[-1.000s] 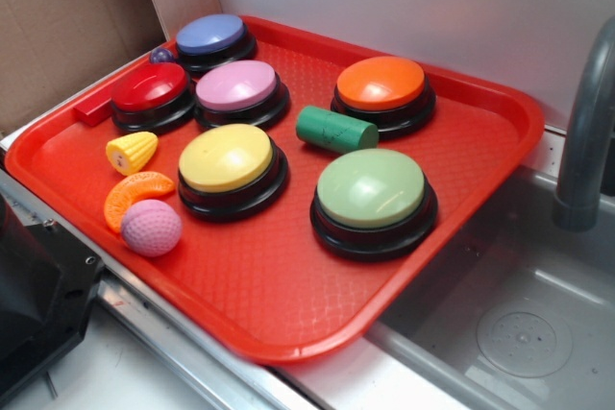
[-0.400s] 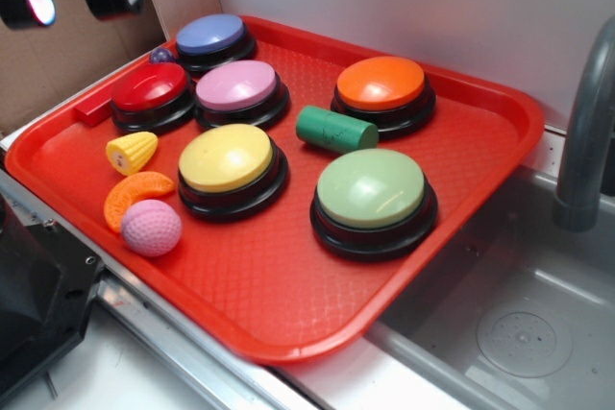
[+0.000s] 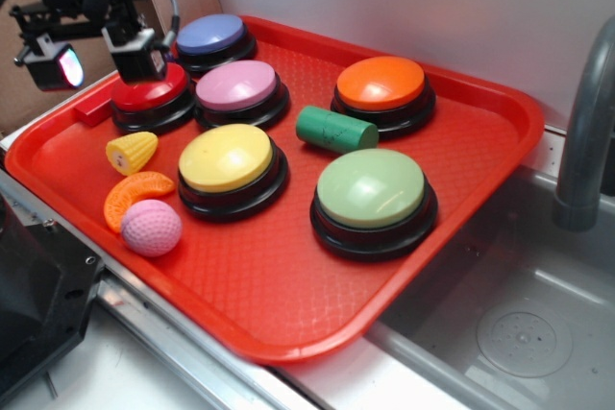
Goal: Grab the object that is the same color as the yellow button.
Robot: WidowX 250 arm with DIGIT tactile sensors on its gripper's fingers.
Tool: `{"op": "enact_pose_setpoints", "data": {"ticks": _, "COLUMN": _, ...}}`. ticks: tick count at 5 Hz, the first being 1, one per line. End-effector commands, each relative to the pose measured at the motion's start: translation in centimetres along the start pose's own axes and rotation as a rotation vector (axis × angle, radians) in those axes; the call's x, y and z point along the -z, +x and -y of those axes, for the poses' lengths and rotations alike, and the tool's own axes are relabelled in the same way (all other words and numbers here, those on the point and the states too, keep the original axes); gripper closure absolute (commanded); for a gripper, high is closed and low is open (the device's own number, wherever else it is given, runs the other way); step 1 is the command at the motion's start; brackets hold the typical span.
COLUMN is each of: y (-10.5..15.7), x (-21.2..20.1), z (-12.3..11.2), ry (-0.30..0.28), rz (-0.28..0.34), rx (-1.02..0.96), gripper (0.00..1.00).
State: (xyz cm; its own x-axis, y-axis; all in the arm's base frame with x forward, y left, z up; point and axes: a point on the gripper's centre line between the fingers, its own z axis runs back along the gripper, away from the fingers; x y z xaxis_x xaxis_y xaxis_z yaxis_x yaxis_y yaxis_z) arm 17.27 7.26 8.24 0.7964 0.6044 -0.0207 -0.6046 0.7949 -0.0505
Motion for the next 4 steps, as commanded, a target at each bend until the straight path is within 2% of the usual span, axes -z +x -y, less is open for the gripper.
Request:
{"op": "enact_pose_setpoints", "data": {"ticks": 1, "y": -0.2, "x": 3.6, "z": -0.9, "ry": -0.013, "rz": 0.044, "rx": 0.003, "gripper": 0.0}}
{"op": "enact_pose_setpoints", "data": {"ticks": 4, "y": -0.6, "x": 6.7, "z": -0.6, "ry": -0.03, "rz": -0.009, "rx": 0.037, "gripper": 0.0}}
